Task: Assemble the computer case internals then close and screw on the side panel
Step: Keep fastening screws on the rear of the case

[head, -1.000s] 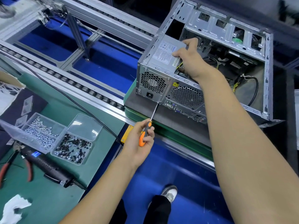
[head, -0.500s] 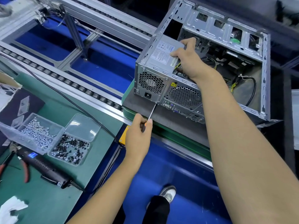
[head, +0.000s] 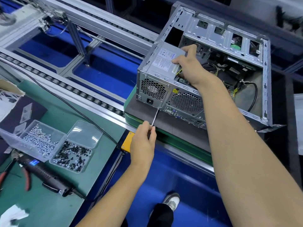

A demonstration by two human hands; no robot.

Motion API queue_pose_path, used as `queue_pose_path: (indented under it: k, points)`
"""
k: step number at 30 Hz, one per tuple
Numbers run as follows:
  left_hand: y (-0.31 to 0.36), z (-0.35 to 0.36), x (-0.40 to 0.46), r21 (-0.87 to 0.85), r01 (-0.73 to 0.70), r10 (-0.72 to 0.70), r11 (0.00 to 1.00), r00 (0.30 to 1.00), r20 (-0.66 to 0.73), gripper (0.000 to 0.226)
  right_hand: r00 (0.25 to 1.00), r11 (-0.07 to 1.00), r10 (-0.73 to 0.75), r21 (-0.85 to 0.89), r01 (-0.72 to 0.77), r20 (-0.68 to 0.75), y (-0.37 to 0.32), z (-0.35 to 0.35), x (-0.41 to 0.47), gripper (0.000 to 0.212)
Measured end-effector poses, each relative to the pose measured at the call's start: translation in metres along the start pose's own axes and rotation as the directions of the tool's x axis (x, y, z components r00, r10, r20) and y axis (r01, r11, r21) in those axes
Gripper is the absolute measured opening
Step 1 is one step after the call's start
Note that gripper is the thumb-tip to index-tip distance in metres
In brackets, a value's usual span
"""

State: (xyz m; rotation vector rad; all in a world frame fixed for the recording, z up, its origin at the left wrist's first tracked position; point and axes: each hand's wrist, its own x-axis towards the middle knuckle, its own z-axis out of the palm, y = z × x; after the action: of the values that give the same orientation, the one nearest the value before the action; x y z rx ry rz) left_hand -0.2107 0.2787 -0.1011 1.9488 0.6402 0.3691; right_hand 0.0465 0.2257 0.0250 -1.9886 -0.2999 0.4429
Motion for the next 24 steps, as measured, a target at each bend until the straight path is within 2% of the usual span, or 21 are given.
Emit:
queue_pose_path:
  k: [2,3,8,13,15,18,20,22,24]
  points:
    - [-0.002,-0.003,0.000,0.252,-0.077,0.091,0.965,0.995,-0.044,0.027,1.000,1.000,0.003,0.002,-0.003,0.003,0.001,0.000,0.000,0.022]
    - [-0.003,-0.005,0.001,0.286,-0.078,0.096,0.955,0.994,-0.051,0.025,1.000,1.000,0.002,0.003,-0.002,0.005,0.002,0.000,0.001,0.022]
    - [-0.002,-0.016,0.006,0.204,-0.016,0.021,0.979,0.999,-0.025,0.023,1.000,0.999,-0.015,0.028,0.015,0.003,0.001,-0.001,0.002,0.023]
    - [0.020,-0.035,-0.003,-0.001,0.042,-0.042,0.999,0.999,0.007,0.015,1.000,0.999,-0.016,0.031,0.016,-0.006,-0.002,-0.002,-0.007,0.029]
    - [0.040,-0.049,-0.006,-0.094,-0.003,0.003,0.996,1.000,0.001,0.005,0.998,1.000,-0.024,-0.006,0.024,-0.057,-0.011,-0.001,-0.016,0.037]
    - [0.078,-0.071,0.002,-0.196,-0.080,0.090,0.977,0.995,0.041,0.026,0.953,0.991,-0.129,-0.068,0.115,-0.273,-0.034,-0.003,-0.040,0.036]
    - [0.106,-0.081,0.012,-0.211,-0.116,0.133,0.970,0.989,0.070,0.028,0.888,0.976,-0.218,-0.088,0.199,-0.405,-0.052,-0.007,-0.063,0.026]
    - [0.135,-0.086,0.024,-0.193,-0.179,0.196,0.965,0.978,0.070,0.024,0.887,0.979,-0.201,-0.057,0.196,-0.416,-0.063,-0.010,-0.090,0.016]
    - [0.168,-0.082,0.033,-0.172,-0.269,0.286,0.948,0.955,0.081,0.021,0.943,0.989,-0.129,0.034,0.147,-0.307,-0.067,-0.011,-0.116,0.011]
